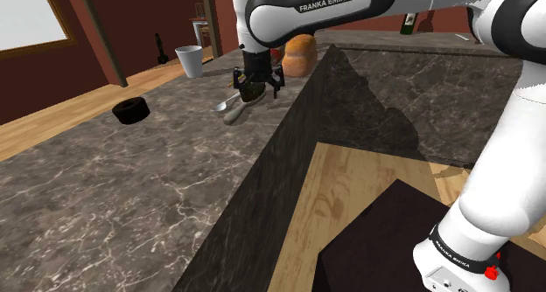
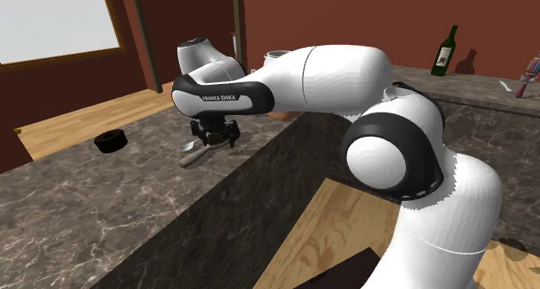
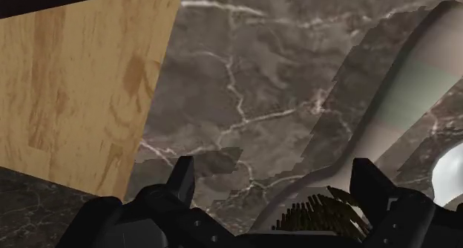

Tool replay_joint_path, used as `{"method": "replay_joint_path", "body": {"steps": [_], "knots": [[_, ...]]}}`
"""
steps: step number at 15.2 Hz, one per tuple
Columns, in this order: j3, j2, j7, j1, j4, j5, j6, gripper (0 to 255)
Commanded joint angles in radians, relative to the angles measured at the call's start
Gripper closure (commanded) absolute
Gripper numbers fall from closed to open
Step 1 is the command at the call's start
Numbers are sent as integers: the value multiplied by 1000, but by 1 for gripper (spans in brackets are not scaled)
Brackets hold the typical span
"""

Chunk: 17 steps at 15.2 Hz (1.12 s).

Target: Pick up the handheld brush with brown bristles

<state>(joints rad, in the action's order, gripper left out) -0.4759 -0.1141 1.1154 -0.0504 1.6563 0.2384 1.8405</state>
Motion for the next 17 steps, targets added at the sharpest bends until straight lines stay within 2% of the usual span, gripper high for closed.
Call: {"method": "replay_joint_path", "body": {"steps": [1,4,13,14,17], "knots": [[-3,-93,89,28,-117,61,-37,0],[9,-216,173,80,-290,131,-99,0],[15,-208,195,68,-177,133,4,0],[15,-209,195,68,-179,133,3,255],[15,-208,194,67,-178,133,3,255]]}}
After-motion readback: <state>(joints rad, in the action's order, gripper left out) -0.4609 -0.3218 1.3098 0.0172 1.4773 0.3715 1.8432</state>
